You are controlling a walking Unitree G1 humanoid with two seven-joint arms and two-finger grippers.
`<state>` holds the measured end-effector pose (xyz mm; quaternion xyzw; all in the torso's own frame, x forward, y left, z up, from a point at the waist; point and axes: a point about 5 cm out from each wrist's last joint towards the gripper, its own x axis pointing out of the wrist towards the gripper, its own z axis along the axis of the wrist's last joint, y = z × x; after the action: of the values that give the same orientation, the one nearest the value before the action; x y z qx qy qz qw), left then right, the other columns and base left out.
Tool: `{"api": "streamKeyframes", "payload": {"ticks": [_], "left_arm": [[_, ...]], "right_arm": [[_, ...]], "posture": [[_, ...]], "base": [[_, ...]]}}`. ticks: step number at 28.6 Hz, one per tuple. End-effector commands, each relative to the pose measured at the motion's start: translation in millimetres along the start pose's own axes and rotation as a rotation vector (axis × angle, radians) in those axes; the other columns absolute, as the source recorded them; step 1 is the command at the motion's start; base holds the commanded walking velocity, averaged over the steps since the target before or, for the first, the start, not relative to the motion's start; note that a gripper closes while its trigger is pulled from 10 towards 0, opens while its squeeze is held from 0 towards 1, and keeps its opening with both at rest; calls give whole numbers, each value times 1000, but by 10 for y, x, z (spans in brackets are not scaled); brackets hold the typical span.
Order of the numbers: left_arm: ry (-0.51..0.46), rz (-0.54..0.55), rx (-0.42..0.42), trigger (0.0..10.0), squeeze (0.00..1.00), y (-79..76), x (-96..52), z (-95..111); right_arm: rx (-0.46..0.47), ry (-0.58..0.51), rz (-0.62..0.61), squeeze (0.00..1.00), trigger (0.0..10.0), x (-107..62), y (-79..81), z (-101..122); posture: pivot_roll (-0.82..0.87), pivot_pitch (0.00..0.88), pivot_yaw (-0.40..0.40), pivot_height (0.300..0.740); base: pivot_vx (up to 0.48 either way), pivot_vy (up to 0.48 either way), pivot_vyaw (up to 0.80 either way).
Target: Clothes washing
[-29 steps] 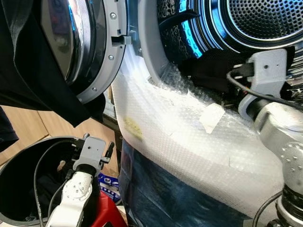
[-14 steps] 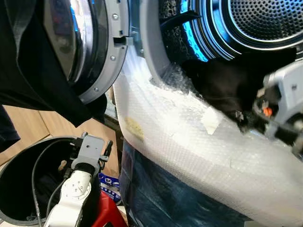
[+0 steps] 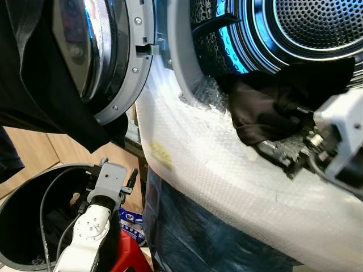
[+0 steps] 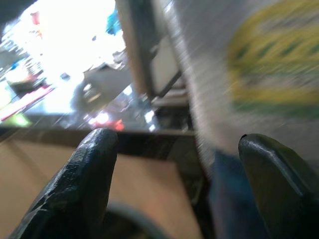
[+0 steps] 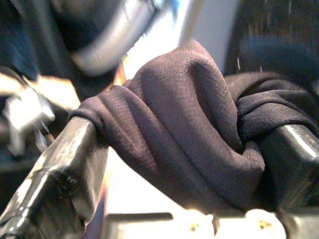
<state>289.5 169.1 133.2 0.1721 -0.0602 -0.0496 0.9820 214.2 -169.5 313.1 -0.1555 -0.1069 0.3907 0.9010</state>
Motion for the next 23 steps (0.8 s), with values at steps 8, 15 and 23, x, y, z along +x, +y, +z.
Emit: {"api": "streamKeyframes", "payload": {"ticks": [8, 15, 23], "left_arm": [[-51, -89, -29, 10000, 0, -157, -2, 77], [-85, -161, -48, 10000, 0, -195, 13, 164], [-159, -718, 82, 10000, 0, -570, -208, 510]], "right_arm": [[-50, 36, 46, 0, 10000, -154, 94, -65], [-26, -7, -235, 0, 10000, 22, -193, -116], [6, -162, -275, 0, 10000, 334, -322, 35]], "posture": [[-67, 0, -59, 740], [-66, 0, -64, 740], [-6, 0, -79, 740]], "base": [[0, 0, 0], [0, 0, 0], [0, 0, 0]]}}
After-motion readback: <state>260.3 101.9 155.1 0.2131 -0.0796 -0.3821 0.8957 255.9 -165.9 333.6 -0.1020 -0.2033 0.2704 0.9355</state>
